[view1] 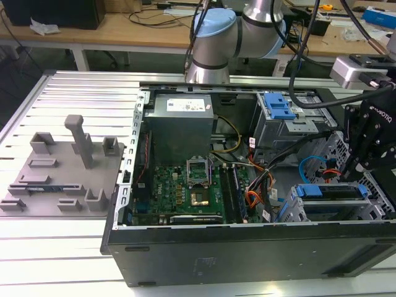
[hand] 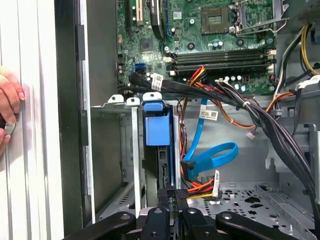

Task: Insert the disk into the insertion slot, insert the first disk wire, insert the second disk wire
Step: 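Insert the first disk wire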

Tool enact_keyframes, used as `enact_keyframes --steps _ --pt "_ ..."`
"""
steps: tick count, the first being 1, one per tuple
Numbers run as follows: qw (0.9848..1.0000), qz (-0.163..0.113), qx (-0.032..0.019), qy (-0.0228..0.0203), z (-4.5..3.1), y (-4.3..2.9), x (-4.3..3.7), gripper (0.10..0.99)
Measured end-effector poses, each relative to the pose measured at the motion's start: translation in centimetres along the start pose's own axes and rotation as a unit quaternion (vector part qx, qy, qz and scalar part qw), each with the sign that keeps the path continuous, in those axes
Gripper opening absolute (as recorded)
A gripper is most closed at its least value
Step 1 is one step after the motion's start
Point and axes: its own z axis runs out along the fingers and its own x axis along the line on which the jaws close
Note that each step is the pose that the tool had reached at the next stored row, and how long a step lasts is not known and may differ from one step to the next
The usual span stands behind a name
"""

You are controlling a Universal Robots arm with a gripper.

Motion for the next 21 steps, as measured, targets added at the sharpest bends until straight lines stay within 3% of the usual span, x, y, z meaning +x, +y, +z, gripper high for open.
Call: enact_keyframes --steps 2,21 --pt "1.0000 0.000 0.0030 -0.0001 0.01 0.09 0.01 0.165" --pt "0.9999 0.016 0.0007 0.0003 0.08 0.02 0.05 0.165"
